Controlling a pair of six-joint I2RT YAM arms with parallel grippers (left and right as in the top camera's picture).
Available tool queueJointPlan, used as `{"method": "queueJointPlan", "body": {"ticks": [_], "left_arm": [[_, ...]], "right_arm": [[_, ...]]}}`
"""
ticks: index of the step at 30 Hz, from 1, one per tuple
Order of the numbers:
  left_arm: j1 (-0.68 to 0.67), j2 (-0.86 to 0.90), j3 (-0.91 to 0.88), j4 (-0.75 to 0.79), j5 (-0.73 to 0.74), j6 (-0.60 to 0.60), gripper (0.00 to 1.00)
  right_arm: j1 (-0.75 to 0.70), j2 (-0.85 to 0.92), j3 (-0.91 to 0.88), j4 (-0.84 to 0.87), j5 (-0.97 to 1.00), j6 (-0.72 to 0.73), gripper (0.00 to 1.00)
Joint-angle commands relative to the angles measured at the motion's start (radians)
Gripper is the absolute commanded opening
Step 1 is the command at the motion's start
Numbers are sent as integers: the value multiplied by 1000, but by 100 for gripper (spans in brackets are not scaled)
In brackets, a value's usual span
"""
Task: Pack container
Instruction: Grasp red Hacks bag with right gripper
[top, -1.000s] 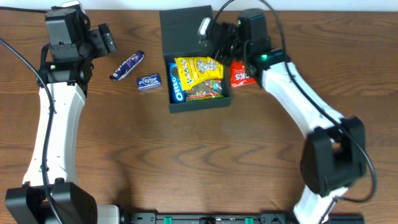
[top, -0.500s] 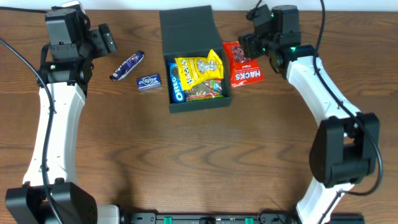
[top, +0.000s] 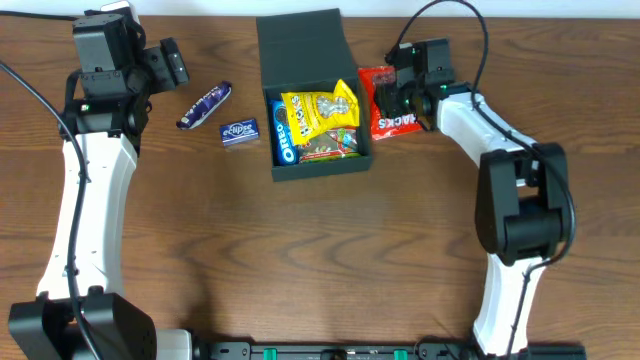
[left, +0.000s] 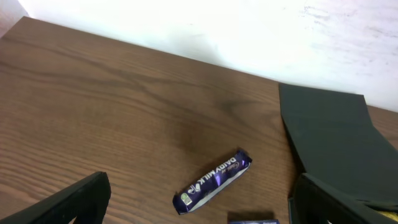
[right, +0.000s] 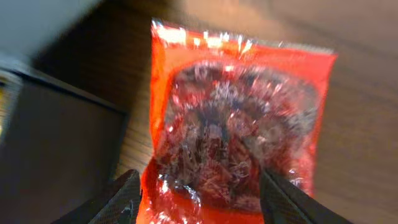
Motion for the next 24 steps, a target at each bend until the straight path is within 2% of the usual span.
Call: {"method": "queueJointPlan", "body": {"ticks": [1, 2, 4, 9, 14, 19, 24], "left_arm": [[4, -14, 6, -2, 11, 13, 95], [4, -14, 6, -2, 11, 13, 95], [4, -14, 6, -2, 11, 13, 95], [4, -14, 6, -2, 11, 13, 95], [4, -14, 6, -2, 11, 13, 95], [4, -14, 6, -2, 11, 13, 95], [4, -14, 6, -2, 11, 13, 95]], "right_arm": [[10, 37, 1, -2, 13, 24, 57], [10, 39, 1, -2, 13, 24, 53], [10, 48, 1, -2, 13, 24, 36], [9, 50, 1, -3, 13, 24, 1], [8, 25, 10, -21, 12, 24, 1], [9, -109, 23, -23, 13, 22, 1], [23, -241, 24, -8, 0, -41, 1]]}}
